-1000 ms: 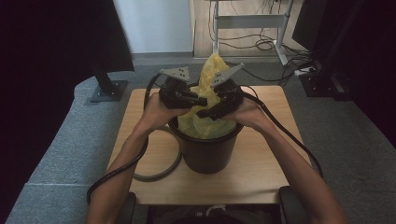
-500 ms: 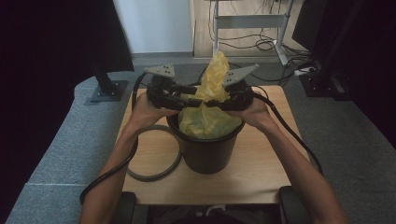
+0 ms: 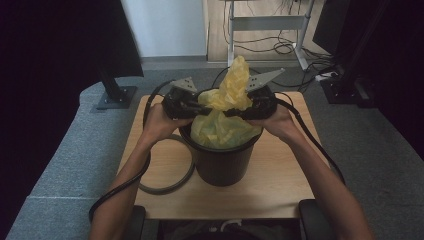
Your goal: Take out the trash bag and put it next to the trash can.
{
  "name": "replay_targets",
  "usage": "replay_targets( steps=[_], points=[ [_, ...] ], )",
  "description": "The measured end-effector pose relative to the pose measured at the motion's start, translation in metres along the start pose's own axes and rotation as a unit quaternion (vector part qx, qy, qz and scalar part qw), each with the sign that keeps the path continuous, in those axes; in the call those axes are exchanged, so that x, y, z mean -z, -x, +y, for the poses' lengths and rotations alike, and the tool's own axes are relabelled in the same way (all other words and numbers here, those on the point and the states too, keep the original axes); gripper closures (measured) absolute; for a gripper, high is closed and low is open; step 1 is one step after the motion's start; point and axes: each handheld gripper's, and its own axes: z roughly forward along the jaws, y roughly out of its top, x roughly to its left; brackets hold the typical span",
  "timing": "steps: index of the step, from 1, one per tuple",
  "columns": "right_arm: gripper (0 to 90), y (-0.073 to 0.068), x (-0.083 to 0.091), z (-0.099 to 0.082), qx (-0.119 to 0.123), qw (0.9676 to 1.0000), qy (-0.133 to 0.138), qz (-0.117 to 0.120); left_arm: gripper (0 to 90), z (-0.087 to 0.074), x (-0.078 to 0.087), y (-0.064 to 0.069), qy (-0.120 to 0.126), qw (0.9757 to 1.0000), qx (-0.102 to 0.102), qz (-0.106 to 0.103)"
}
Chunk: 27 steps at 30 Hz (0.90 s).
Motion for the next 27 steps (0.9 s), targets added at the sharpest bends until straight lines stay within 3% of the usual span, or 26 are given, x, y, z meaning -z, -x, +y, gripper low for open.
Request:
replay_targets(
  steps=[1, 5, 7, 10, 14, 17, 18, 19, 20, 21, 23, 25, 27],
  points=[
    [78.2, 0.000, -0.002, 0.000, 0.003, 0.9999, -0.011, -0.003, 89.1, 0.002, 0.004, -0.001, 0.019, 0.9997, 0.006, -0.012],
    [74.2, 0.000, -0.009, 0.000, 0.012, 0.9992, -0.039, -0.004, 89.4, 0.014, 0.015, 0.001, 0.055, 0.9978, 0.001, -0.038],
    [58.8, -0.001, -0.013, 0.004, 0.012, 0.9991, -0.041, 0.010, 89.3, 0.018, 0.014, 0.003, 0.059, 0.9973, -0.003, -0.044],
    [33.3, -0.005, -0.021, 0.010, 0.010, 0.9992, -0.037, 0.012, 89.3, 0.025, 0.006, 0.008, 0.056, 0.9966, -0.016, -0.059],
    [25.2, -0.009, -0.031, 0.016, 0.006, 0.9990, -0.042, 0.015, 89.3, 0.030, -0.005, 0.014, 0.045, 0.9962, -0.028, -0.069],
    [30.7, -0.011, -0.037, 0.017, 0.009, 0.9988, -0.049, 0.007, 89.3, 0.030, -0.011, 0.015, 0.045, 0.9952, -0.024, -0.083],
    [46.6, -0.010, -0.038, 0.016, 0.012, 0.9988, -0.048, 0.005, 89.2, 0.029, -0.012, 0.015, 0.049, 0.9940, -0.018, -0.096],
    [46.6, -0.010, -0.038, 0.016, 0.012, 0.9988, -0.048, 0.005, 89.2, 0.029, -0.012, 0.015, 0.049, 0.9940, -0.018, -0.096],
    [60.2, -0.011, -0.037, 0.015, 0.024, 0.9989, -0.041, 0.002, 88.7, 0.027, -0.012, 0.014, 0.053, 0.9932, -0.016, -0.102],
    [65.3, -0.012, -0.037, 0.014, 0.029, 0.9988, -0.039, -0.001, 87.2, 0.026, -0.009, 0.014, 0.058, 0.9929, -0.015, -0.102],
    [69.2, -0.012, -0.036, 0.014, 0.033, 0.9987, -0.038, -0.005, 79.2, 0.026, -0.007, 0.014, 0.059, 0.9930, -0.016, -0.101],
    [76.0, -0.013, -0.032, 0.013, 0.034, 0.9987, -0.035, -0.016, 61.9, 0.025, 0.006, 0.015, 0.072, 0.9938, -0.017, -0.084],
    [77.5, -0.011, -0.028, 0.013, 0.032, 0.9988, -0.031, -0.019, 53.0, 0.022, 0.017, 0.014, 0.076, 0.9942, -0.022, -0.074]
  ],
)
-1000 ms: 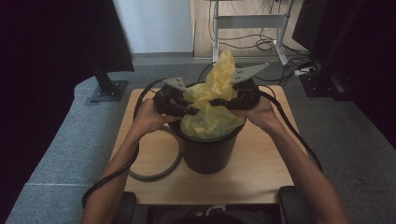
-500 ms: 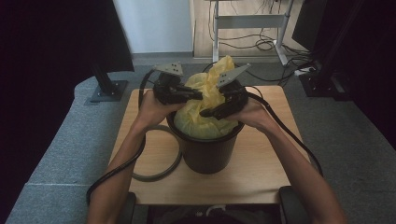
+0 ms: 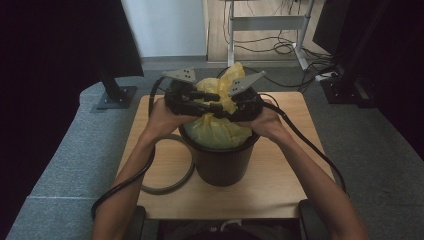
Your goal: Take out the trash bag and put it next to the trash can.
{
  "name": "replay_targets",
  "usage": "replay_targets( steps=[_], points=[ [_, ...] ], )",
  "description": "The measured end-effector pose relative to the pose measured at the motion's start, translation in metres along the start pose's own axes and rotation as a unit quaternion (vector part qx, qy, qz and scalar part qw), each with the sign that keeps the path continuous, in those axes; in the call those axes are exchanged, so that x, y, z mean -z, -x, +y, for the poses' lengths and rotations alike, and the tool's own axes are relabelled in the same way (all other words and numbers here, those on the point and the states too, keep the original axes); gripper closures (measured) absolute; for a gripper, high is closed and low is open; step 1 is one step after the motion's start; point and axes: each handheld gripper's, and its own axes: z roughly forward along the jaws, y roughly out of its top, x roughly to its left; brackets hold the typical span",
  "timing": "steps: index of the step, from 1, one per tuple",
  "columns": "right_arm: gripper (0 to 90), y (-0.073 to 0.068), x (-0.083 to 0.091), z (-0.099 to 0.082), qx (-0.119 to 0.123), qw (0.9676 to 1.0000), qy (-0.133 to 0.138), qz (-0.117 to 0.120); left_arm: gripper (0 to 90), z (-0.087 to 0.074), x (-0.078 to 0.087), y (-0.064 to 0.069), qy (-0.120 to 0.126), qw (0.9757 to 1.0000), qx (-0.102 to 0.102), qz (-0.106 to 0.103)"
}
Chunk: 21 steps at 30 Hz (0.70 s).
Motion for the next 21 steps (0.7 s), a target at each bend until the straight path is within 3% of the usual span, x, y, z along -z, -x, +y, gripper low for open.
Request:
replay_targets(
  steps=[6, 8, 10, 11, 13, 15, 18, 19, 21],
  points=[
    [77.7, 0.006, 0.016, -0.003, -0.011, 0.9997, -0.001, -0.020, 45.3, -0.012, 0.025, -0.004, 0.001, 0.9997, 0.006, 0.022],
    [77.6, 0.009, 0.022, -0.005, -0.019, 0.9996, 0.006, -0.020, 45.8, -0.024, 0.025, -0.010, -0.017, 0.9994, 0.018, 0.026],
    [77.5, 0.010, 0.023, -0.006, -0.024, 0.9996, 0.011, -0.012, 53.4, -0.027, 0.024, -0.012, -0.026, 0.9990, 0.021, 0.029],
    [77.4, 0.010, 0.023, -0.006, -0.025, 0.9996, 0.010, -0.006, 60.0, -0.033, 0.014, -0.016, -0.044, 0.9981, 0.030, 0.031],
    [76.7, 0.009, 0.020, -0.006, -0.025, 0.9996, 0.009, 0.005, 70.7, -0.035, 0.004, -0.019, -0.057, 0.9974, 0.034, 0.030],
    [73.8, 0.006, 0.014, -0.005, -0.023, 0.9995, 0.003, 0.024, 78.3, -0.033, -0.006, -0.019, -0.062, 0.9975, 0.024, 0.026],
    [52.1, 0.004, 0.006, -0.003, -0.025, 0.9988, -0.011, 0.042, 82.7, -0.025, -0.015, -0.016, -0.053, 0.9983, 0.017, 0.015],
    [41.1, 0.004, 0.003, -0.002, -0.029, 0.9987, -0.014, 0.040, 83.3, -0.022, -0.018, -0.015, -0.049, 0.9987, 0.013, 0.008],
    [29.5, 0.003, -0.001, 0.000, -0.035, 0.9985, -0.016, 0.038, 84.3, -0.017, -0.020, -0.013, -0.039, 0.9992, 0.013, -0.003]
  ],
)
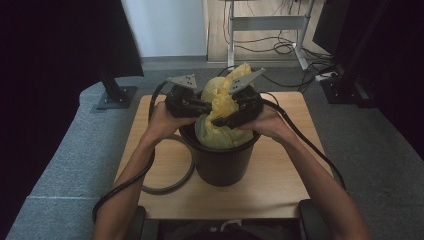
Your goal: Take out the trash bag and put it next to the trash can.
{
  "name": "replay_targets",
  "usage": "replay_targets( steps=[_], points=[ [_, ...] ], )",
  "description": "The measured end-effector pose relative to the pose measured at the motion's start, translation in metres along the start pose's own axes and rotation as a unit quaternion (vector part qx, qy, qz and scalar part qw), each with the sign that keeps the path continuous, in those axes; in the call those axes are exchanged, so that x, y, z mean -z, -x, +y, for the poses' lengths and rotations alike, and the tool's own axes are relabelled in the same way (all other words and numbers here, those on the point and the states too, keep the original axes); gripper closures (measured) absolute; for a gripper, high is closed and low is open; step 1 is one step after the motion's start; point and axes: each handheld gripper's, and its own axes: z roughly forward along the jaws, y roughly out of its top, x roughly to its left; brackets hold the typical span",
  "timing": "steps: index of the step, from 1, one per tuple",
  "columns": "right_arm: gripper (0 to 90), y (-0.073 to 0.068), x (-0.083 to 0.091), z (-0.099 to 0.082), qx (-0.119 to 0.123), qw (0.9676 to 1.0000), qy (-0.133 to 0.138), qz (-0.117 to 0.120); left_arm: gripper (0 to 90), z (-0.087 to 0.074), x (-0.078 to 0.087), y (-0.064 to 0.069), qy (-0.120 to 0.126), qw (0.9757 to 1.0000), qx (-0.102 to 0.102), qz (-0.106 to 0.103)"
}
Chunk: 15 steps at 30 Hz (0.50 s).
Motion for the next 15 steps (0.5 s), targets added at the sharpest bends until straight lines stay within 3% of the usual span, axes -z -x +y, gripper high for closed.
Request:
replay_targets(
  steps=[2, 6, 8, 9, 10, 11, 15],
  points=[
    [28.1, -0.001, -0.003, 0.002, -0.003, 1.0000, 0.007, 0.002, 84.8, 0.004, -0.003, 0.002, 0.011, 0.9998, 0.000, -0.014],
    [57.9, -0.005, -0.005, 0.003, 0.026, 0.9996, 0.008, -0.006, 84.4, 0.005, -0.003, 0.002, 0.024, 0.9991, 0.004, -0.036],
    [66.1, -0.004, -0.004, 0.002, 0.033, 0.9994, 0.002, -0.010, 81.3, 0.004, 0.003, 0.003, 0.032, 0.9992, 0.011, -0.020],
    [70.0, -0.004, -0.004, 0.002, 0.034, 0.9993, -0.006, -0.015, 74.3, 0.004, 0.005, 0.003, 0.030, 0.9995, 0.013, -0.007],
    [72.5, -0.003, -0.005, 0.001, 0.039, 0.9989, -0.016, -0.020, 59.8, 0.004, 0.008, 0.004, 0.023, 0.9996, 0.014, 0.007],
    [73.6, -0.002, -0.005, 0.000, 0.038, 0.9987, -0.026, -0.022, 52.8, 0.003, 0.010, 0.004, 0.020, 0.9997, 0.014, 0.009],
    [74.4, 0.000, -0.007, 0.002, 0.040, 0.9981, -0.042, -0.019, 37.8, 0.000, 0.018, 0.005, 0.004, 0.9991, 0.009, 0.040]
  ],
)
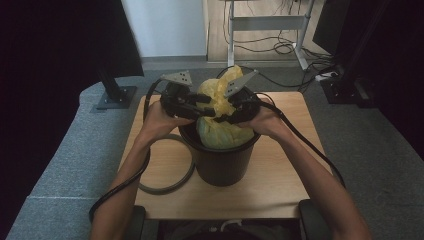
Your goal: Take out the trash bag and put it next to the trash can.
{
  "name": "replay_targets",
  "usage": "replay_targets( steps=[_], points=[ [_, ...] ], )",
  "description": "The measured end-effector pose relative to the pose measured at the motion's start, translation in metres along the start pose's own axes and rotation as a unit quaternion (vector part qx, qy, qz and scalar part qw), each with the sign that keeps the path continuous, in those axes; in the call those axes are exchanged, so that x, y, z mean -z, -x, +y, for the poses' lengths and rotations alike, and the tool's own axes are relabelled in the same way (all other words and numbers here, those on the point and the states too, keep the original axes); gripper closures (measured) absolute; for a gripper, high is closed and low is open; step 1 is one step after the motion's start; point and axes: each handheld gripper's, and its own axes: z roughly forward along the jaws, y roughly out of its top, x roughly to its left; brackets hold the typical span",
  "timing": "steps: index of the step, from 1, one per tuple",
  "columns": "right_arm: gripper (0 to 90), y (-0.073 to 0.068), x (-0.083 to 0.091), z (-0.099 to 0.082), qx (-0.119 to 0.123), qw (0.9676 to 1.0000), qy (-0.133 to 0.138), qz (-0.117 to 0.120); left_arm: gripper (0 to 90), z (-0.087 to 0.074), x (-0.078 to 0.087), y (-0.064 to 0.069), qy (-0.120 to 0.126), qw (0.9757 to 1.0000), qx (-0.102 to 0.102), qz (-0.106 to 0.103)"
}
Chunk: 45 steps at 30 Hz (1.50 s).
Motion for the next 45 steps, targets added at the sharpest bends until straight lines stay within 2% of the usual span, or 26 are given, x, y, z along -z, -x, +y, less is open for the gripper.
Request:
replay_targets(
  steps=[4, 7, 9, 15, 21, 28, 34, 41, 45],
  points=[
    [74.3, 0.005, 0.000, 0.004, -0.006, 0.9998, -0.021, 0.003, 25.9, -0.005, 0.006, -0.002, -0.009, 0.9998, 0.010, 0.017],
    [74.2, 0.009, 0.002, 0.006, -0.012, 0.9994, -0.031, 0.005, 18.9, -0.010, 0.010, -0.003, -0.020, 0.9992, 0.005, 0.035],
    [74.2, 0.011, 0.004, 0.007, -0.015, 0.9992, -0.038, 0.003, 15.0, -0.014, 0.013, -0.005, -0.021, 0.9987, 0.012, 0.043],
    [74.1, 0.015, 0.009, 0.011, -0.017, 0.9986, -0.051, 0.002, 9.7, -0.028, 0.025, -0.010, -0.015, 0.9978, 0.030, 0.056],
    [74.0, 0.018, 0.015, 0.014, -0.019, 0.9983, -0.056, 0.001, 3.9, -0.048, 0.034, -0.012, -0.016, 0.9958, 0.031, 0.084],
    [74.0, 0.020, 0.024, 0.019, -0.024, 0.9980, -0.058, -0.006, 0.1, -0.073, 0.044, -0.016, -0.014, 0.9941, 0.042, 0.099],
    [73.9, 0.022, 0.033, 0.024, -0.027, 0.9980, -0.057, -0.011, 0.0, -0.101, 0.049, -0.020, -0.013, 0.9918, 0.063, 0.110],
    [73.9, 0.024, 0.046, 0.028, -0.028, 0.9979, -0.055, -0.022, 0.0, -0.134, 0.044, -0.023, -0.018, 0.9879, 0.088, 0.126],
    [73.9, 0.025, 0.054, 0.030, -0.029, 0.9978, -0.054, -0.028, 0.0, -0.150, 0.037, -0.023, -0.024, 0.9866, 0.097, 0.129]
  ],
)
